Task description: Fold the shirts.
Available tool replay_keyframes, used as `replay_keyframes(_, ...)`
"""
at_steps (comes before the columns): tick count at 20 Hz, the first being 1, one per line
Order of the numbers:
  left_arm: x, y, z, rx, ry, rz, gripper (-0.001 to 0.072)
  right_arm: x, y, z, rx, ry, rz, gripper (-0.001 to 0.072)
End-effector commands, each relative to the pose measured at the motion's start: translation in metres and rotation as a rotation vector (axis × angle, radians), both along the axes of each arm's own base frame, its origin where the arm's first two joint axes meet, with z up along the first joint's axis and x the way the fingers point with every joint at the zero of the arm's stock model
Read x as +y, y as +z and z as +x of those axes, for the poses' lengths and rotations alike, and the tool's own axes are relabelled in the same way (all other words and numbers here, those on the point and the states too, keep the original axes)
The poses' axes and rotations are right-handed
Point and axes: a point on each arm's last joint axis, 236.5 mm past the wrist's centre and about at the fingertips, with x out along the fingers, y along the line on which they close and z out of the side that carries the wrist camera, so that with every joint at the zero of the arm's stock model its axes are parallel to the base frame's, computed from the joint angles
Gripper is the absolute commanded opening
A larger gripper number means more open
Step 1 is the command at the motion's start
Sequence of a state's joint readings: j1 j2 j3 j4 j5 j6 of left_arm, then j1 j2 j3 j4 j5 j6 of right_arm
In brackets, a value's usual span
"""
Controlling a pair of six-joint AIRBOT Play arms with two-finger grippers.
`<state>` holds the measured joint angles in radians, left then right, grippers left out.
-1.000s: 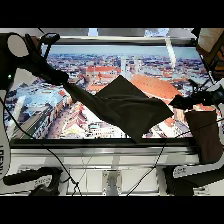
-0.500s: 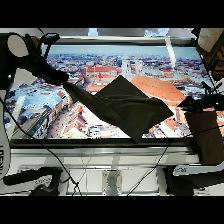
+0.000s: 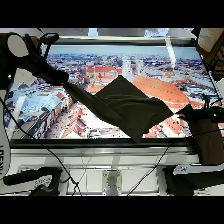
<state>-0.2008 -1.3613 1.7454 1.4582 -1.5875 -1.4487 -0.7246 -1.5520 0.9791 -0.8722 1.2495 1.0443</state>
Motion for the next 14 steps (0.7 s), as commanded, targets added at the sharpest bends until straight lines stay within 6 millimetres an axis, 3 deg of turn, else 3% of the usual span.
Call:
replay_keyframes(1,0.000,0.000,0.000,0.000,0.003,-0.002,0.0011,0.001,-0.012,0.007,-0.037,-0.084,0.016,0.0374)
replay_keyframes(8,0.000,0.000,0.000,0.001,0.007,-0.003,0.0011,0.006,-0.024,0.010,-0.037,-0.118,0.022,0.0374)
replay_keyframes(14,0.000,0.000,0.000,0.003,0.006,-0.002,0.0011,0.051,-0.043,0.027,-0.015,-0.070,0.098,0.0373)
